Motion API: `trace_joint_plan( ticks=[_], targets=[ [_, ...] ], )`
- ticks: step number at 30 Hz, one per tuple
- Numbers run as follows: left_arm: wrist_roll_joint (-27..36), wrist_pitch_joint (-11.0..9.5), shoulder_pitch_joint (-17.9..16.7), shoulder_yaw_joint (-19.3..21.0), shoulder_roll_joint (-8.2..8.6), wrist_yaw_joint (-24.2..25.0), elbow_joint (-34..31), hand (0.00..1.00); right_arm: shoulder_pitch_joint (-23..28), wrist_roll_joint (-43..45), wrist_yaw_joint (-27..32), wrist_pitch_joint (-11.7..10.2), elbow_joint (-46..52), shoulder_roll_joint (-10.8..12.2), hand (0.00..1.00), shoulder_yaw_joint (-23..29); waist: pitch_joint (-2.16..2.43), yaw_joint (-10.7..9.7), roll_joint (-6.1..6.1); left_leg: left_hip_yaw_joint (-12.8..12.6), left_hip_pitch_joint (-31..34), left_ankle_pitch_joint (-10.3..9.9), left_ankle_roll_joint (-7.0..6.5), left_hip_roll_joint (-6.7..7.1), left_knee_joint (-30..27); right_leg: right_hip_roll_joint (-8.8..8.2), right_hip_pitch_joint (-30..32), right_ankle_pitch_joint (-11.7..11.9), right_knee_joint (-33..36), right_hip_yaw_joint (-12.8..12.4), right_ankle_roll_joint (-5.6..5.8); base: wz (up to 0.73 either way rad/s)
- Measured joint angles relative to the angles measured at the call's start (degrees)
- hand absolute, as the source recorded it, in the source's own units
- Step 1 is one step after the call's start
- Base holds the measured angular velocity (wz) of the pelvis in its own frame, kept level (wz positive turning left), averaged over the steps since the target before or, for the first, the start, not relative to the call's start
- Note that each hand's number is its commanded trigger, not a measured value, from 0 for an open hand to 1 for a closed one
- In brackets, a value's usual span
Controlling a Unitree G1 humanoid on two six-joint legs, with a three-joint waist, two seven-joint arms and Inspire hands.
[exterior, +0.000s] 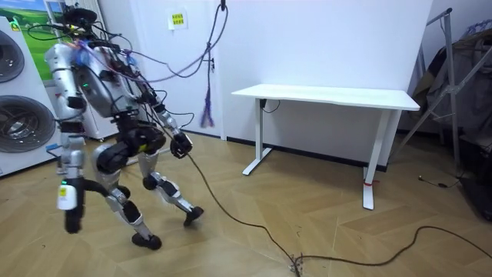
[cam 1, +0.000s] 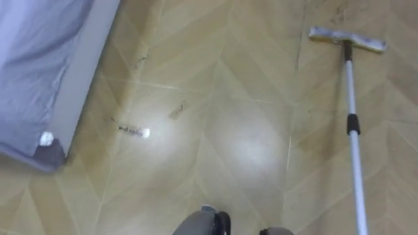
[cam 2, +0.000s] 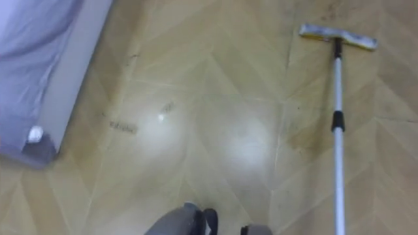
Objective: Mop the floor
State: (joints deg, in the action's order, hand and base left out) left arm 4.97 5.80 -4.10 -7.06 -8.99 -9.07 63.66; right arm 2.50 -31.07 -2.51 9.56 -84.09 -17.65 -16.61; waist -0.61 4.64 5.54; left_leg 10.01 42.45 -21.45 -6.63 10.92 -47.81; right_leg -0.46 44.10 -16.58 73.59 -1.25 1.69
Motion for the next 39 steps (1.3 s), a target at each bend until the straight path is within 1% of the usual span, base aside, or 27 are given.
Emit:
trace_joint_plan(
  ticks=[1, 3, 4, 5, 6, 9, 10, 11, 12, 13, 15, 17, 19, 20, 21, 22, 23, 25, 27, 28, 29, 31, 32, 35, 36, 38, 39],
  targets=[
    [0.12, 0.02, -0.19, 0.05, 0.69, -0.68, -0.11, 0.00, 0.03, 0.72, 0.93, 0.01, 0.56, 0.45, 1.00, -0.59, -0.37, -0.04, 0.54, 2.05, -2.14, -0.04, 0.17, -0.03, 1.37, -0.04, 1.15, -3.05, -4.63, 1.25, -0.13, -0.84],
    [0.75, 0.18, -1.75, 0.09, 1.34, -1.69, -0.06, 0.00, -0.26, 3.42, 2.03, 0.42, 1.92, 0.82, 1.00, -0.85, -0.80, 0.06, 0.14, 5.09, -5.42, -0.19, 0.92, -0.01, 3.23, -0.87, 0.88, -5.23, -17.91, 1.26, 0.07, -0.95],
    [1.15, 0.92, -2.88, 0.20, 1.42, -2.07, -0.04, 0.00, -1.43, 5.48, 2.81, 0.89, 1.88, 1.18, 1.00, -0.96, -0.68, -0.13, -0.12, 6.41, -5.46, -0.66, 2.47, 0.06, 2.43, -1.71, -0.30, -4.35, -28.08, 1.39, -0.14, -0.87],
    [1.19, 1.47, -3.05, 0.37, 1.26, -2.26, 0.12, 0.00, -2.32, 6.31, 3.19, 1.23, 1.87, 1.52, 1.00, -0.92, -0.69, -0.17, -0.72, 6.25, -5.23, -1.31, 3.68, 0.15, 1.08, -2.39, -0.56, -2.45, -29.76, 2.18, -0.63, -0.44],
    [1.19, 2.26, -2.93, 1.08, 1.38, -2.88, 0.47, 0.00, -3.08, 6.89, 3.94, 1.86, 1.68, 1.96, 1.00, -0.55, -0.65, -0.51, -0.64, 5.82, -4.83, -3.03, 6.02, -0.69, -1.25, -4.04, -1.01, -2.62, -28.10, 6.51, -2.63, 0.00],
    [5.28, 2.34, -2.01, 1.20, 0.06, -3.16, 0.57, 0.00, -8.49, 7.09, 3.84, 4.70, 0.14, 1.72, 1.00, 2.30, -0.31, 1.33, -2.43, 2.62, -2.52, -3.64, 7.46, -2.94, -7.54, -4.66, -1.88, -6.04, -24.55, 11.63, -4.88, 0.46],
    [8.63, 2.56, -2.35, 0.05, -1.45, -3.20, 0.63, 0.00, -12.88, 7.19, 3.23, 5.56, -0.80, 0.32, 1.00, 2.68, -0.51, 3.12, -4.50, 0.92, -0.70, -2.70, 8.95, -4.12, -12.29, -4.23, -1.76, -8.07, -23.18, 11.73, -5.73, 0.10],
    [9.75, 2.68, -2.78, -0.69, -2.43, -3.23, 0.42, 0.00, -15.02, 7.13, 2.90, 5.43, -0.87, -0.67, 1.00, 2.60, -0.56, 3.91, -5.19, -0.07, 0.59, -1.77, 10.04, -4.73, -15.31, -3.79, -1.79, -9.11, -22.48, 11.75, -6.16, -0.09],
    [11.47, 2.70, -4.18, -2.33, -4.56, -3.24, 0.00, 0.00, -19.64, 7.02, 2.33, 5.18, -0.41, -2.74, 1.00, 2.34, -0.78, 5.44, -6.89, -2.23, 3.97, 1.82, 10.48, -6.76, -21.97, -2.56, -1.81, -10.49, -20.89, 11.64, -6.92, -0.11],
    [11.80, 2.90, -6.52, -2.64, -6.44, -3.23, -1.91, 0.00, -23.42, 7.11, 1.77, 4.06, 0.61, -4.52, 1.00, 1.49, -0.95, 6.30, -8.35, -3.80, 7.17, 7.02, 10.13, -8.32, -27.79, -1.64, -2.18, -11.67, -19.76, 11.55, -7.59, -0.08],
    [11.78, 2.96, -8.41, -2.58, -7.86, -3.07, -3.11, 0.00, -26.76, 6.77, 0.42, 1.94, 2.78, -7.15, 1.00, 0.12, -1.29, 6.95, -9.14, -3.92, 10.84, 9.99, 9.66, -8.65, -31.63, -0.76, -3.74, -13.03, -19.39, 11.58, -8.54, 0.41],
    [11.52, 3.19, -8.94, -2.62, -8.36, -2.55, -3.72, 0.00, -28.84, 4.70, -0.75, 1.26, 3.36, -9.28, 1.00, -0.13, -1.74, 7.28, -9.25, -5.79, 13.60, 8.85, 8.46, -9.27, -29.39, 0.17, -5.67, -14.00, -19.88, 10.24, -8.38, 0.79],
    [10.85, 3.15, -8.80, -2.60, -8.36, -1.47, -4.13, 0.00, -28.06, 1.43, -0.73, 1.54, 3.98, -9.42, 1.00, 0.78, -2.07, 8.36, -9.95, -8.44, 13.86, 7.68, 7.60, -9.39, -18.33, 0.54, -7.25, -14.58, -21.91, 7.03, -7.77, 0.73],
    [10.53, 2.85, -8.21, -2.63, -7.90, -0.25, -4.11, 0.00, -26.73, -1.16, -0.65, 1.42, 3.86, -9.39, 1.00, 1.09, -2.05, 8.81, -10.22, -9.86, 12.72, 7.83, 7.67, -9.25, -7.79, 0.89, -8.40, -14.41, -24.29, 4.93, -7.23, 0.74],
    [10.40, 2.96, -7.51, -2.61, -7.31, 1.19, -4.11, 0.00, -24.30, -3.21, -0.63, 0.96, 3.89, -9.19, 1.00, 1.24, -1.56, 8.69, -9.05, -10.06, 10.75, 8.88, 7.95, -9.07, 2.83, 1.59, -10.09, -14.18, -27.23, 3.08, -6.76, 1.00],
    [9.52, 3.10, -6.63, -2.36, -7.16, 2.33, -3.90, 0.00, -20.86, -5.30, -0.55, -0.11, 3.60, -8.23, 1.00, 1.46, -1.47, 8.14, -8.47, -11.87, 9.64, 8.95, 4.11, -8.71, 4.46, 1.49, -10.89, -14.38, -27.74, 0.85, -6.12, 0.89],
    [8.73, 3.19, -6.00, -2.04, -6.88, 2.51, -4.05, 0.00, -18.97, -6.87, -0.73, -0.53, 3.00, -7.83, 1.00, 1.62, -1.36, 8.01, -7.86, -12.74, 9.17, 8.32, 2.89, -8.89, 4.44, 1.37, -10.99, -13.99, -26.52, 0.42, -5.26, 0.91],
    [4.70, 2.98, -3.41, -1.53, -4.71, 2.46, -4.18, 0.00, -9.68, -9.16, -1.47, -2.11, -0.38, -6.72, 1.00, 1.13, -0.78, 7.24, -4.90, -15.80, 6.14, 4.83, 0.00, -8.00, 2.48, -0.81, -9.35, -9.64, -15.32, 0.66, -0.54, 0.73],
    [3.93, 1.51, -2.30, -1.34, -3.36, 2.04, -3.78, 0.00, -5.05, -8.60, 0.14, -2.40, -1.33, -5.31, 1.00, -0.49, 0.33, 5.20, -3.19, -15.92, 4.25, 3.16, -0.92, -7.13, 2.34, -2.05, -7.17, -3.19, -9.53, 1.18, 0.37, 0.07],
    [3.53, 0.63, -1.48, -0.95, -2.82, 1.61, -3.87, 0.00, -2.83, -8.01, 0.69, -2.88, -1.33, -4.55, 1.00, -0.72, 0.53, 4.04, -2.43, -13.40, 3.18, 3.03, -1.08, -5.94, 2.46, -1.75, -6.19, -0.42, -7.90, 0.73, 0.28, -0.37],
    [3.26, -0.03, -1.16, -0.84, -2.48, 1.03, -3.86, 0.00, -1.89, -7.06, 0.98, -3.26, -1.33, -4.17, 1.00, -0.90, 0.44, 3.53, -2.15, -11.00, 2.58, 3.01, -1.05, -5.05, 2.51, -1.48, -5.24, -0.38, -6.90, 0.09, 0.24, -0.70],
    [3.35, -1.24, -0.47, 0.12, -0.31, -0.97, -3.85, 0.00, -0.37, -5.05, 3.87, -4.13, -1.22, -3.17, 1.00, -2.92, -0.18, 1.28, 0.79, -4.50, 0.00, 3.03, -0.97, -3.96, 2.88, -0.24, 0.98, -2.82, -6.35, 0.01, -1.04, -0.99],
    [3.44, -1.29, -0.55, 0.18, -0.04, -1.38, -3.83, 0.00, -0.23, -4.23, 4.64, -4.12, -1.09, -2.90, 1.00, -3.28, -0.33, 0.85, 0.93, -3.68, -1.03, 3.12, -0.82, -3.95, 3.49, -0.30, 2.41, -3.12, -7.69, 0.01, -0.94, -1.16],
    [3.12, -1.14, -1.91, 0.15, 0.16, -2.84, -1.90, 0.00, -0.07, 0.94, 7.38, -3.99, -0.03, 0.41, 1.00, -4.03, -0.35, -2.07, 0.64, -0.09, -3.62, 2.84, 3.31, -3.66, 3.84, -2.97, 2.77, -0.99, -29.99, -0.57, 0.14, -0.88],
    [3.11, -1.11, -1.95, 0.29, 0.06, -3.22, -0.48, 0.00, 0.48, 3.24, 7.89, -3.02, 1.30, 2.00, 1.00, -2.38, -0.18, -3.03, 0.15, -0.23, -3.87, 0.22, 6.85, -3.82, 2.27, -4.77, 2.10, 2.54, -32.13, 0.34, 0.87, -0.19],
    [3.41, -1.08, -2.05, 0.33, 0.02, -3.25, 0.20, 0.00, -0.57, 4.67, 7.37, -0.19, 2.02, 3.17, 1.00, 0.27, -0.21, -2.54, 0.60, -0.74, -4.06, -2.48, 8.56, -5.71, 0.59, -4.41, 2.04, 0.57, -29.65, 3.84, -1.49, 0.01],
    [4.37, -0.92, -2.08, 0.03, -0.24, -3.23, 1.15, 0.00, -2.56, 4.52, 6.82, 1.61, 1.55, 3.16, 1.00, 1.16, -0.10, -1.69, -0.20, -0.46, -4.30, -2.86, 9.24, -6.21, -0.53, -4.42, 1.95, -0.61, -27.80, 5.55, -2.44, 0.16]
  ],
)
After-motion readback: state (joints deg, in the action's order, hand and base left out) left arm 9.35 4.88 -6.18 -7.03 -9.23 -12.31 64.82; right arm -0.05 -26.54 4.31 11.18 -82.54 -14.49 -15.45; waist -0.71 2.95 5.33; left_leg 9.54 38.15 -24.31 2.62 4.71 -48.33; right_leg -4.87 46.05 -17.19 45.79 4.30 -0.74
